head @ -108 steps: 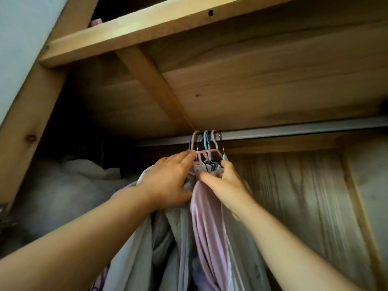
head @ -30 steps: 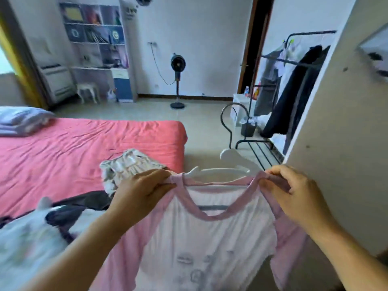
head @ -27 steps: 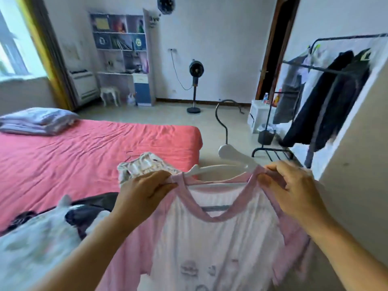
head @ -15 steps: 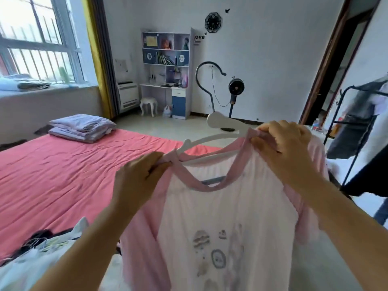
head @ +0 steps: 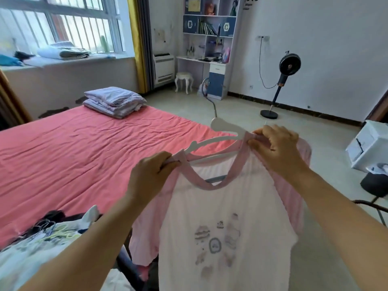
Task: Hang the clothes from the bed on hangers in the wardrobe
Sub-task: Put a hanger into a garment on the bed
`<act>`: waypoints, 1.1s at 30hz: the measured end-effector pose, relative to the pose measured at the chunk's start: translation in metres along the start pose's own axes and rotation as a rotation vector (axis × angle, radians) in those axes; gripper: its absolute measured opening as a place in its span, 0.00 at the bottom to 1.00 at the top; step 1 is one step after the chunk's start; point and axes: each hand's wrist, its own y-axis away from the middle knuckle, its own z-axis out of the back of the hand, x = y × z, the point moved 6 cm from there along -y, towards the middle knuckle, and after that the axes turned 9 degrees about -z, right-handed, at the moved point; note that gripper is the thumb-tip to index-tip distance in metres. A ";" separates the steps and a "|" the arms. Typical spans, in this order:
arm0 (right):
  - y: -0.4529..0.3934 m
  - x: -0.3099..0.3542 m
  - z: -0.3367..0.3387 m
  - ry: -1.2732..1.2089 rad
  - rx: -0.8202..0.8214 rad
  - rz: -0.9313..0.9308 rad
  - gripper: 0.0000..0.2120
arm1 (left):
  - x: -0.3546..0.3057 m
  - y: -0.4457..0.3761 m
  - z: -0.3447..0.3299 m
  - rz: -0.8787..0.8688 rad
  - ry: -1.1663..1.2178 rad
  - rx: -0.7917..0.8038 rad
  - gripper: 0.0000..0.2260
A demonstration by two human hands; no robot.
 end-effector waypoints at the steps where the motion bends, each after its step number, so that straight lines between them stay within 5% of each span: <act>1: -0.015 -0.011 -0.022 -0.006 0.021 0.006 0.19 | 0.015 -0.007 -0.013 0.025 -0.008 0.000 0.09; 9: -0.130 -0.099 -0.234 -0.144 0.230 0.002 0.19 | 0.158 -0.060 -0.131 0.339 -0.160 0.085 0.11; 14: -0.136 -0.168 -0.380 -0.191 0.455 -0.068 0.23 | 0.242 -0.062 -0.220 0.487 -0.230 0.241 0.21; 19: -0.108 -0.219 -0.504 -0.192 0.683 -0.116 0.17 | 0.313 -0.031 -0.299 0.722 -0.318 0.304 0.13; 26: -0.083 -0.248 -0.614 -0.088 0.853 -0.207 0.10 | 0.391 0.012 -0.370 0.944 -0.485 0.420 0.10; 33: -0.114 -0.262 -0.684 -0.058 0.845 -0.237 0.14 | 0.453 -0.035 -0.395 0.911 -0.565 0.443 0.12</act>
